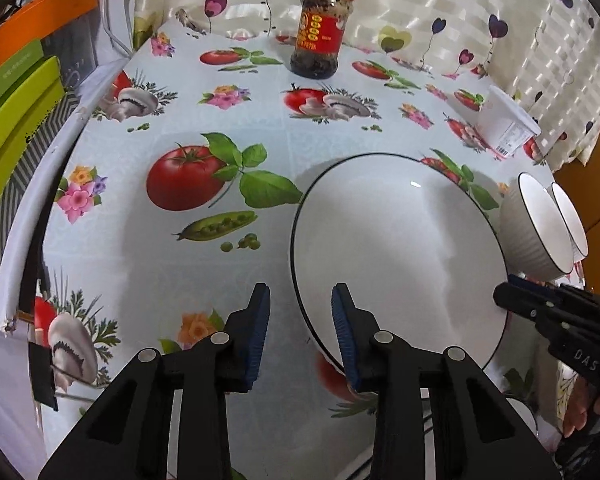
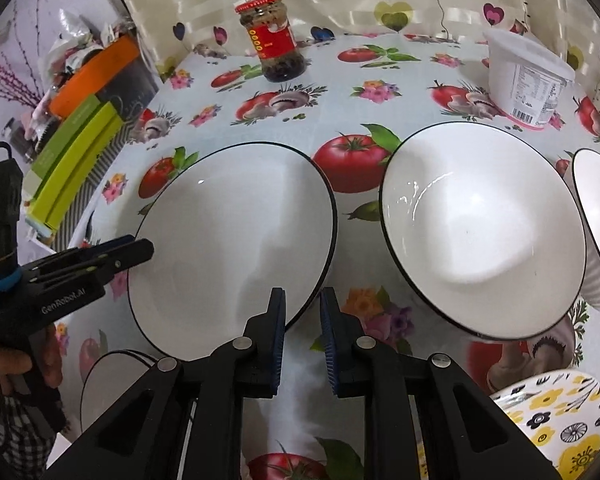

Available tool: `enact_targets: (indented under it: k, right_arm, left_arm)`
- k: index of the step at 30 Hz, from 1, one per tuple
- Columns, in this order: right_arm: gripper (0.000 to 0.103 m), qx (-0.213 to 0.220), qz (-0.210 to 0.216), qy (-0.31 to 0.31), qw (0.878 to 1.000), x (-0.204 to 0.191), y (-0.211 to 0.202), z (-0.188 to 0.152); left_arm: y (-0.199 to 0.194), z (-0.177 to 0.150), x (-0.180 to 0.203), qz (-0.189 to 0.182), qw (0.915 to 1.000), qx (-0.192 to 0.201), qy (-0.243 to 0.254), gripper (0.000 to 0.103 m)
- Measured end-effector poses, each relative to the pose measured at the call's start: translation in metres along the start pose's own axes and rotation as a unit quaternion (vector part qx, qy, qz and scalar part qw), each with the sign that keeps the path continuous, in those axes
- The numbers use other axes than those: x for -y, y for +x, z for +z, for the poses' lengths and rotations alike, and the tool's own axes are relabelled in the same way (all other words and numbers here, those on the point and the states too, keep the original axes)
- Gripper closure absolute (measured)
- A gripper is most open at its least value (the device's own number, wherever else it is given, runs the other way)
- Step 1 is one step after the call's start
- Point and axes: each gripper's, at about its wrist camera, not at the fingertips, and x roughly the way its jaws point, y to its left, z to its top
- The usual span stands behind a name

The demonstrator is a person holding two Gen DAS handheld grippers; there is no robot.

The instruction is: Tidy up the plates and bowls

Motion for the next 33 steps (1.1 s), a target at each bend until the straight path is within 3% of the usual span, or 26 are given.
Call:
enact_targets:
  k: [3, 19, 33]
  right_arm:
    - [0.086, -0.004, 0.008, 0.007, 1.0, 0.003, 0.002, 0.002]
    - [0.084, -0.018, 0.038, 0.05, 0.998, 0.014, 0.013, 0.005]
    - [0.085, -0.018, 0.022, 0.042, 0.999, 0.01, 0.016, 0.006]
  left_arm:
    - [0.005, 0.0, -0.001, 0.004, 1.0, -0.005, -0.002, 0.084]
    - [0.009, 0.0, 0.003, 0.005, 1.0, 0.002, 0.006, 0.085]
    - [0.006, -0.003, 0.008, 0.019, 0.9996, 0.015, 0.017, 0.085]
